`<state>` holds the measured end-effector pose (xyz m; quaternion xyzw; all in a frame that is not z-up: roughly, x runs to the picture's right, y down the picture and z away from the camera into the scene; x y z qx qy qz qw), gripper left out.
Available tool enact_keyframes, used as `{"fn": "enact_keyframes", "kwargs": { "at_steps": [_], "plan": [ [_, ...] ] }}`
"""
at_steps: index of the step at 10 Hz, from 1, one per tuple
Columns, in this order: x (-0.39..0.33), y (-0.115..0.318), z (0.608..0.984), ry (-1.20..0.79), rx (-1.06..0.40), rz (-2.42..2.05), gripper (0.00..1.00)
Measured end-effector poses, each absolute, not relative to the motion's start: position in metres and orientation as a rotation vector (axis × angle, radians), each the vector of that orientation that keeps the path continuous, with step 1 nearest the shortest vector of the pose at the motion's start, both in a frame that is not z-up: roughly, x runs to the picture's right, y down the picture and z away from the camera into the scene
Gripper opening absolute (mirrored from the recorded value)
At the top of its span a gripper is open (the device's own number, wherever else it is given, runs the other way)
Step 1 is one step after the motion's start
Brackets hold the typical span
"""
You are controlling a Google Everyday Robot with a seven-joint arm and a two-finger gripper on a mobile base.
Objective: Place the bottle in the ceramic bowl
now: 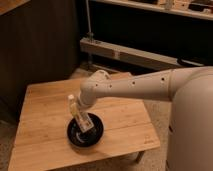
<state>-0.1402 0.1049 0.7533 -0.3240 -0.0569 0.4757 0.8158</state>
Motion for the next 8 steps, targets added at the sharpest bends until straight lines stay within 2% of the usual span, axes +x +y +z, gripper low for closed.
{"fn": "enact_keyframes", "kwargs": {
  "at_steps": [2, 5, 8],
  "plan": [
    [-0.136, 0.111, 0.751, -0.137, -0.689, 0.986, 0.52],
    [-0.126, 0.127, 0.763, -0.133, -0.689, 0.99, 0.78],
    [-0.128, 0.14, 0.777, -0.106, -0.712, 0.991, 0.8]
  ]
}}
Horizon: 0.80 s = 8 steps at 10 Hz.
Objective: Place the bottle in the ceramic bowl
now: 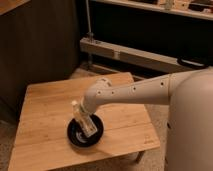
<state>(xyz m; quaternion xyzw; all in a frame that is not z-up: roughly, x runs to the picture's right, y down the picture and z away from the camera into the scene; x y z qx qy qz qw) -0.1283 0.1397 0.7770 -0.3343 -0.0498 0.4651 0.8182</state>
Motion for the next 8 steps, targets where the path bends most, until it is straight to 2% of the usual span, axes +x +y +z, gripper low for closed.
{"fn": "enact_keyframes", "kwargs": {
  "at_steps": [8],
  "plan": [
    [-0.1291, 0.1387, 0.7762, -0.108, -0.712, 0.991, 0.8]
  ]
}}
